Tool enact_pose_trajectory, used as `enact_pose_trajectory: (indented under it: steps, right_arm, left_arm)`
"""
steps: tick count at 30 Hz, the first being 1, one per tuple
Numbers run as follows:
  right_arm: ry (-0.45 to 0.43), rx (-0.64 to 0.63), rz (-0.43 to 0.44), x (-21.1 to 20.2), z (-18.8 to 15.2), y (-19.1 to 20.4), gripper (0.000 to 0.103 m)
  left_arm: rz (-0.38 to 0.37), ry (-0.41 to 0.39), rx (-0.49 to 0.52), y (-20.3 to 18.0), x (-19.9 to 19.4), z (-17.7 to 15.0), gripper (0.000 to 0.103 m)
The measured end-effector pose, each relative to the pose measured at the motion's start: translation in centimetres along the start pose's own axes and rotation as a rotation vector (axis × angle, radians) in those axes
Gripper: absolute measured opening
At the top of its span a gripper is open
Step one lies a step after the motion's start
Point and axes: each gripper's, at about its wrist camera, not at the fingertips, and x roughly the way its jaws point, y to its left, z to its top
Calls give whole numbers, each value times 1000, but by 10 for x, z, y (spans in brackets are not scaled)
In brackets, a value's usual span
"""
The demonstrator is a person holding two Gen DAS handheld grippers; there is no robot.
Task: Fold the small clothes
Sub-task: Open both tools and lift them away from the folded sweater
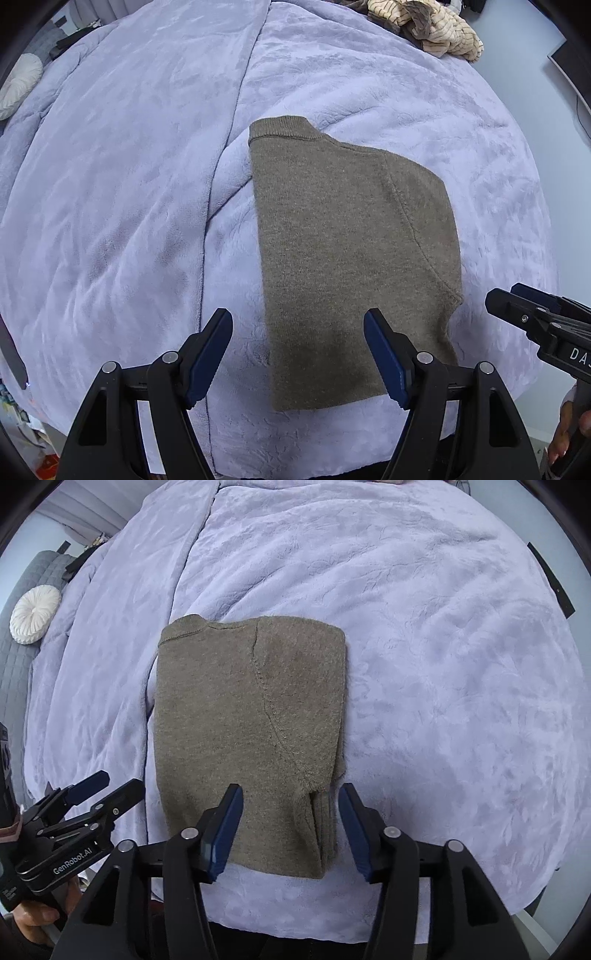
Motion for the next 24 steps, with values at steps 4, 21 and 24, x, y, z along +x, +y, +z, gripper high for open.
enact_pose_trajectory:
  steps: [4, 21, 24]
  right_arm:
    - [-18, -6, -8, -7, 1, 5, 77]
    - [-46, -27, -67, -22, 6, 19, 103]
    - [-62, -36, -95, -23, 6, 21, 103]
  left_arm:
    - [7, -8, 6, 0, -4, 2, 75]
    - [42, -50, -3, -6, -18, 4, 102]
    - [58, -62, 7, -7, -21, 4, 102]
